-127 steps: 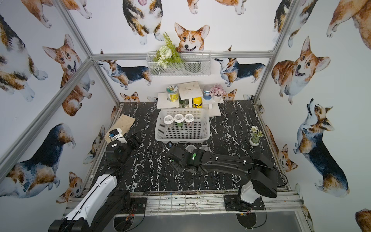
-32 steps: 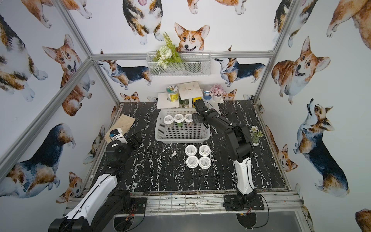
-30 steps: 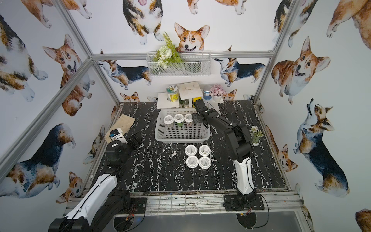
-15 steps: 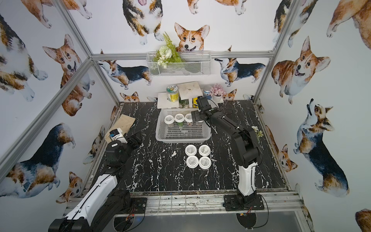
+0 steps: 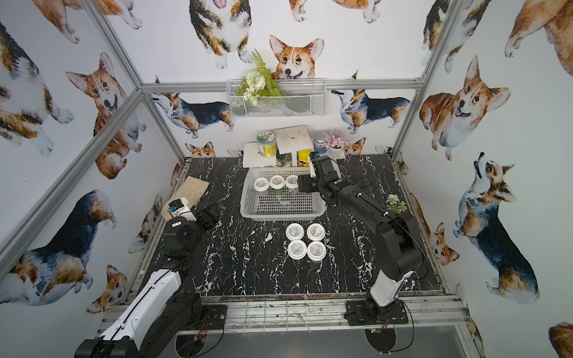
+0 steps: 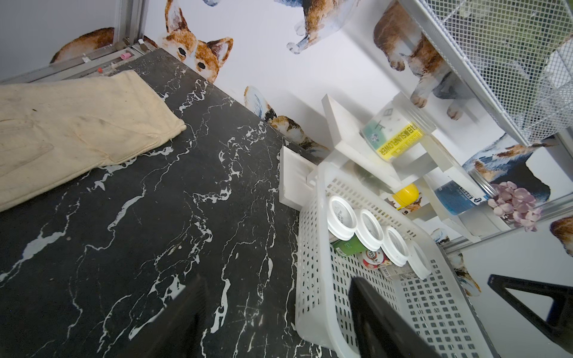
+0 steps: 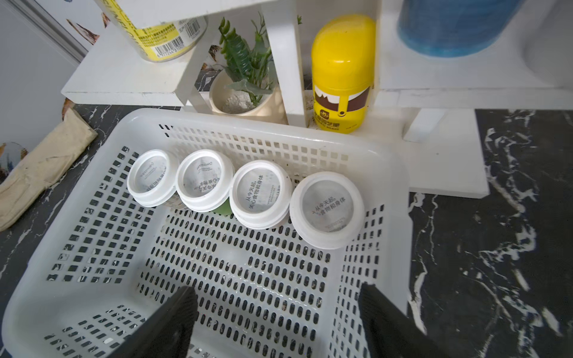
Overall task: Put the yogurt in the basket
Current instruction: Place the yogurt in the basket.
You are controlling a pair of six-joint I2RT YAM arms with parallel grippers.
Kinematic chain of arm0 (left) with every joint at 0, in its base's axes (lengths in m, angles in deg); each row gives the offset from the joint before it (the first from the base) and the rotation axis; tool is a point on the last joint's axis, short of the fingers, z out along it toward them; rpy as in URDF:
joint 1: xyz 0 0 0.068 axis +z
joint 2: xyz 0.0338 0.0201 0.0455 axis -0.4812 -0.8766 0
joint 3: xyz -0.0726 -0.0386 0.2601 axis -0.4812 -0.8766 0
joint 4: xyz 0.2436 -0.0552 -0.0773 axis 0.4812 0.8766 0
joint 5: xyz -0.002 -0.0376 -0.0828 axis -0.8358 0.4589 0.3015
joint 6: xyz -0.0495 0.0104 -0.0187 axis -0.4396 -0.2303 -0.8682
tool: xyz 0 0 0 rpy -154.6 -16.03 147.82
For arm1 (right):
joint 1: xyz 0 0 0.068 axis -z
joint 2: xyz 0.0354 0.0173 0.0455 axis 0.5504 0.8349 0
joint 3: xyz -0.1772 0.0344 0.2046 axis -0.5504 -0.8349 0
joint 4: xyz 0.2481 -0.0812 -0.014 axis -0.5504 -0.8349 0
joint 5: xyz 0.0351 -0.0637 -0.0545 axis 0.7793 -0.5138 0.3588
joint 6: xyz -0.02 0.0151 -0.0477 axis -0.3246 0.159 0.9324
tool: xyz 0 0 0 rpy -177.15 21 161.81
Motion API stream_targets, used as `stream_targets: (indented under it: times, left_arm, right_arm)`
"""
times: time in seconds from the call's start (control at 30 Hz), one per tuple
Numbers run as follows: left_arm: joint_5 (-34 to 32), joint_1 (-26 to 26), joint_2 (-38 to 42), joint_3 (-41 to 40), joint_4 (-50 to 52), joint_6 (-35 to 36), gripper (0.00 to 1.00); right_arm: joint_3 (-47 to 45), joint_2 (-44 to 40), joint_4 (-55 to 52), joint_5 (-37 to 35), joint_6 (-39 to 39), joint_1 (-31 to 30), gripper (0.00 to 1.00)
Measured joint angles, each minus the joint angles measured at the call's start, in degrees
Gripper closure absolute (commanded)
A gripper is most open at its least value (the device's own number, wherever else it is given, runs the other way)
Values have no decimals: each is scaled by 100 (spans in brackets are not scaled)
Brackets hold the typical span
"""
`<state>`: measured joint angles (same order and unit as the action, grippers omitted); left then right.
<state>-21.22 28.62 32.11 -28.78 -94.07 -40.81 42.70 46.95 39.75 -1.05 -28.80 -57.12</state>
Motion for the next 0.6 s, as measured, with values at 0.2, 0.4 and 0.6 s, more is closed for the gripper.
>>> stream_targets:
  times: [0.2,0.4,0.6]
  left_arm:
    - [-4,-24,4,0,0,0,23]
    - [-4,-26,-26,0,0,0,23]
    - [-4,-28,-28,0,0,0,23]
  right_arm:
    - [415,599,186,466,-127,0,5]
    - [752,1049,221,619,-146,11,4]
    - [811,1270,269,741,-170,11,4]
